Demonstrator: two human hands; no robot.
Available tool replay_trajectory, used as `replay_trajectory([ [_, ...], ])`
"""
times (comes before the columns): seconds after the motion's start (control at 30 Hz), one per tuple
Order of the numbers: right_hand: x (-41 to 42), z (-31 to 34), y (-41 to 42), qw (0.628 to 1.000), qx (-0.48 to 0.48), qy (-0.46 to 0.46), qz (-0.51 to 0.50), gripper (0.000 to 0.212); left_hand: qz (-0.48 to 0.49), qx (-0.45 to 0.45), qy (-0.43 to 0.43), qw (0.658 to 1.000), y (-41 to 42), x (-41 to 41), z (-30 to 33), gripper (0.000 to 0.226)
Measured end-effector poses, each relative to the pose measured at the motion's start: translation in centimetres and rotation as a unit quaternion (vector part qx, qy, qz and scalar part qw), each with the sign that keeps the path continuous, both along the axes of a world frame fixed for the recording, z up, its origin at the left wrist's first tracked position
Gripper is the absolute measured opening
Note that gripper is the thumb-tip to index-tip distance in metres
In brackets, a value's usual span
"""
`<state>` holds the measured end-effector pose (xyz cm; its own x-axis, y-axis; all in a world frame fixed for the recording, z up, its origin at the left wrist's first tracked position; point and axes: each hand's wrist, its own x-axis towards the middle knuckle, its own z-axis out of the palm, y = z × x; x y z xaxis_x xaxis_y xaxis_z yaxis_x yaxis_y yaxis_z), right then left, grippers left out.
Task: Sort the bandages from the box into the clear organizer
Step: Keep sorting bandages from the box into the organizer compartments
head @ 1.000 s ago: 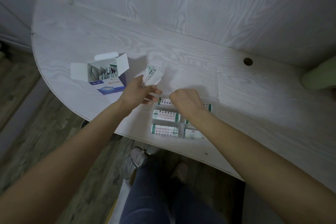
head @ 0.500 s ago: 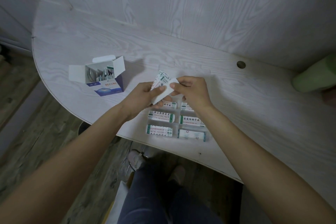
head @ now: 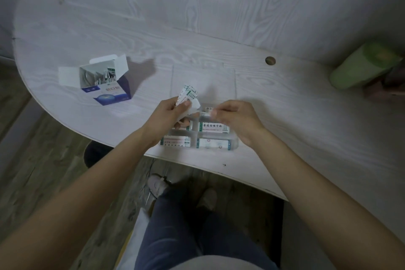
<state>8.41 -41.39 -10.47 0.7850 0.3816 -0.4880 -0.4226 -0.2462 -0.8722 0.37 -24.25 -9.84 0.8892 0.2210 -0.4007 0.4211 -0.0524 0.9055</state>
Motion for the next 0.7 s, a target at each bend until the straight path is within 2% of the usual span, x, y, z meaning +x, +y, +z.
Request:
replay_trajectory([
  [0.07, -0.5, -0.5, -1.1, 0.999, -0.029, -0.001, 0.018, 0.014, 0.0, 0.016, 0.01, 1.0, -0.5, -0.3, -0.3, 0.021],
  [0.2, -1.5, -1.3, -2.6, 0.998, -0.06, -0.008, 0.035, 0.01, -0.028, 0.005, 0.016, 0.999, -1.3, -0.9, -1.0, 0.025],
  [0.3, -2.2, -2.2, -3.1, 0.985, -0.149, -0.07, 0.06, 0.014, -0.032, 0.024, 0.025, 0.999, -1.6, -1.2, -1.4, 0.023],
  [0.4, -2.9, -2.5, -3.2, 0.962, -0.229, -0.131, 0.076, 0.005, -0.023, 0.031, 0.03, 0.999, -1.9, -1.3, -1.6, 0.02],
  [0.53, -3.5, -2.7, -3.2, 0.956, -0.238, -0.166, 0.042, 0.003, -0.023, 0.024, 0.027, 0.999, -2.1, -1.5, -1.7, 0.018],
  [0.7, -3.7, -3.1, -2.9, 0.962, -0.215, -0.167, -0.009, 0.003, -0.023, 0.027, 0.027, 0.999, -2.4, -1.6, -1.6, 0.017],
])
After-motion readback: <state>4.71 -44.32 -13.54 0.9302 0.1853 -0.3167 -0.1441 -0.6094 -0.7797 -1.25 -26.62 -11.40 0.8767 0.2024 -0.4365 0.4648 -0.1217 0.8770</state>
